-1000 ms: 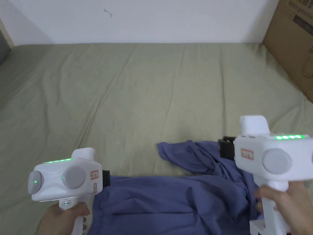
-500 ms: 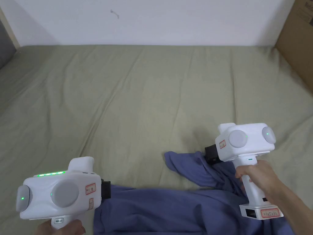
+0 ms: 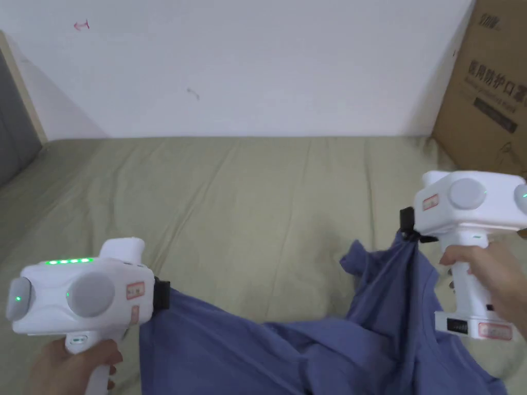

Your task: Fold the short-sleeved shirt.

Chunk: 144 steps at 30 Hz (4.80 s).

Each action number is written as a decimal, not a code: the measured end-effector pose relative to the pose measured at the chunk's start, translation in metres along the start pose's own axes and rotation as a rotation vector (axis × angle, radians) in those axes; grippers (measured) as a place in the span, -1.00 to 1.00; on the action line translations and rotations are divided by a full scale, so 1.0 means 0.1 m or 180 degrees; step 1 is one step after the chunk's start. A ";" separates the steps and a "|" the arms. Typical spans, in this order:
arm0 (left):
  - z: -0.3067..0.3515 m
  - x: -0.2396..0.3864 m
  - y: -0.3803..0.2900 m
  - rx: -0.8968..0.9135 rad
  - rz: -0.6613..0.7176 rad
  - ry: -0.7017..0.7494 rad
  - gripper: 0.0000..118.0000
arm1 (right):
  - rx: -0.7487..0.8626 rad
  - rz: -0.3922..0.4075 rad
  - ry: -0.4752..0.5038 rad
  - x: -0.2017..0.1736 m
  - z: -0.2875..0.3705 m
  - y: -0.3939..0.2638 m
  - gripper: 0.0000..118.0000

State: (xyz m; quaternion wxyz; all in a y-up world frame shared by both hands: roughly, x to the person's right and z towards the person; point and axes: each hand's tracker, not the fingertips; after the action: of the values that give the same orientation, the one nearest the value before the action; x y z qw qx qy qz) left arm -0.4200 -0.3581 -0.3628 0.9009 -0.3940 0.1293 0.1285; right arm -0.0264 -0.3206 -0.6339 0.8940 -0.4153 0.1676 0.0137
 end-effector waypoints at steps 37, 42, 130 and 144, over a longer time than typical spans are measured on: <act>1.88 0.41 3.76 0.2152 -0.0503 0.0401 -0.88 | 0.2095 -0.0818 0.0157 0.41 2.93 2.94 -0.91; 1.44 0.31 3.61 0.2076 -0.0458 0.0621 -0.88 | 0.1840 -0.0606 0.0088 0.22 2.45 2.71 -0.91; -1.69 -1.05 0.03 -0.0564 0.0356 0.0720 -0.99 | -0.0723 0.0118 0.0406 -0.42 -0.58 -1.75 -1.00; -1.17 -0.93 0.29 -0.0267 0.0146 0.0577 -0.99 | -0.1032 0.0350 -0.0199 0.10 -1.97 -0.31 0.64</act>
State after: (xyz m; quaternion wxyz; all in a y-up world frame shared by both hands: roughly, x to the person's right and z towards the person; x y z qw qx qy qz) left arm -0.5317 -0.4383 -0.4278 0.8650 -0.4383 0.2138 0.1182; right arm -0.0685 -0.4893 -0.7328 0.8179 -0.5437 0.1579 0.1023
